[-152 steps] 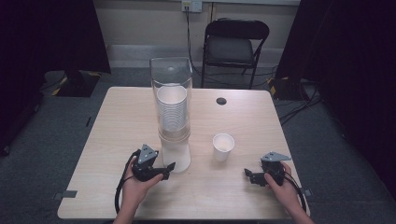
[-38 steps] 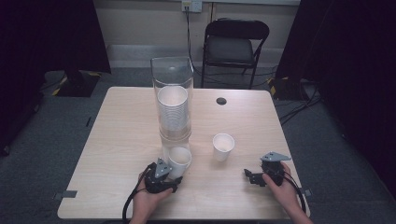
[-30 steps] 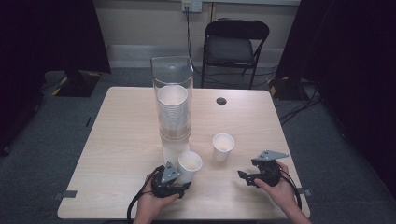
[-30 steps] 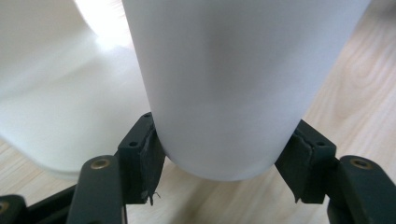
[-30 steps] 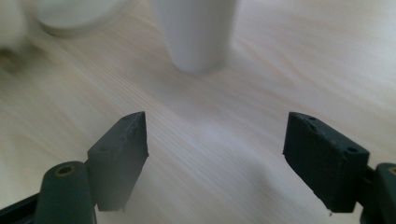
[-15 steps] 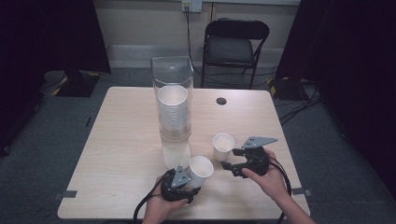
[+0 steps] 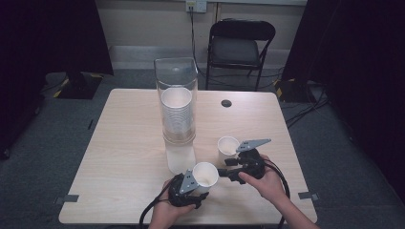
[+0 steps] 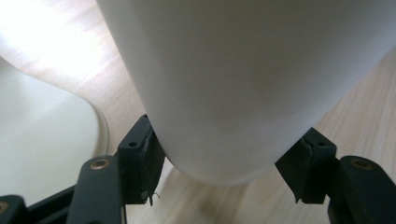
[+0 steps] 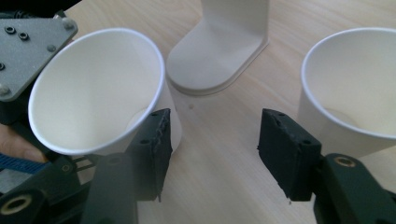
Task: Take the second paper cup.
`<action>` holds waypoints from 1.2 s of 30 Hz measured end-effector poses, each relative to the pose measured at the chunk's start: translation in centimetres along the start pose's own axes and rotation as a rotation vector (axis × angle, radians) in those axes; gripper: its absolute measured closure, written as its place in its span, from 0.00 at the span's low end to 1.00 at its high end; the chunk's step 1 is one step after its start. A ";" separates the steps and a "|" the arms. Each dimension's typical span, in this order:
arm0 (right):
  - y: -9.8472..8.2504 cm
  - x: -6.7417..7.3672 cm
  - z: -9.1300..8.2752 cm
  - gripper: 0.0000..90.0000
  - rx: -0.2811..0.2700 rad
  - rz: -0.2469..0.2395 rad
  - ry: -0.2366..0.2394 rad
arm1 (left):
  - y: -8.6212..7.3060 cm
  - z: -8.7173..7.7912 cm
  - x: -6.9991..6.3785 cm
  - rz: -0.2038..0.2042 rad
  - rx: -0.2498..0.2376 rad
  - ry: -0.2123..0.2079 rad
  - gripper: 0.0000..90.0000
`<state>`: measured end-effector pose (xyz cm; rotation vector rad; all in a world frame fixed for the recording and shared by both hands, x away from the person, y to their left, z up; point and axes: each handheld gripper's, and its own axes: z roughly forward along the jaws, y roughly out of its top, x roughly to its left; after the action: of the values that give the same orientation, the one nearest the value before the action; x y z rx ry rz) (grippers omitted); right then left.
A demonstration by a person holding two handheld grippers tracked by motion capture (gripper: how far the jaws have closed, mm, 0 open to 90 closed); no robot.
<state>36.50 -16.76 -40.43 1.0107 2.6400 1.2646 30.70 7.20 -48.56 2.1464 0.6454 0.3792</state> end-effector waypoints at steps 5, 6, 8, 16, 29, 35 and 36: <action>0.6 0.0 -0.8 0.46 -0.053 0.016 -0.026 | 0.0 0.0 0.1 0.004 0.006 -0.005 0.41; 0.6 0.0 -0.8 0.46 -0.053 0.016 -0.026 | 0.0 0.0 0.1 0.006 0.006 -0.005 0.41; 1.1 -0.3 -1.8 0.45 -0.093 0.039 -0.012 | 0.0 0.1 0.1 0.013 0.023 0.000 0.41; 0.5 1.2 0.6 0.76 0.045 -0.002 0.042 | 0.3 0.5 -0.4 0.059 0.036 -0.007 0.41; -0.2 -1.0 -0.6 0.97 0.095 0.068 -0.041 | -0.5 -0.4 0.8 -0.003 0.045 0.025 0.33; -0.8 -1.8 -0.4 0.79 0.110 0.105 -0.066 | -0.9 -1.0 1.5 -0.017 0.059 0.028 0.32; -1.0 -2.0 -0.6 0.69 0.089 0.098 -0.048 | -1.0 -1.2 1.6 -0.026 0.055 0.038 0.32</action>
<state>37.30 -18.75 -41.23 1.1816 2.6618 1.1333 31.12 9.34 -48.55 2.1848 0.7124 0.3928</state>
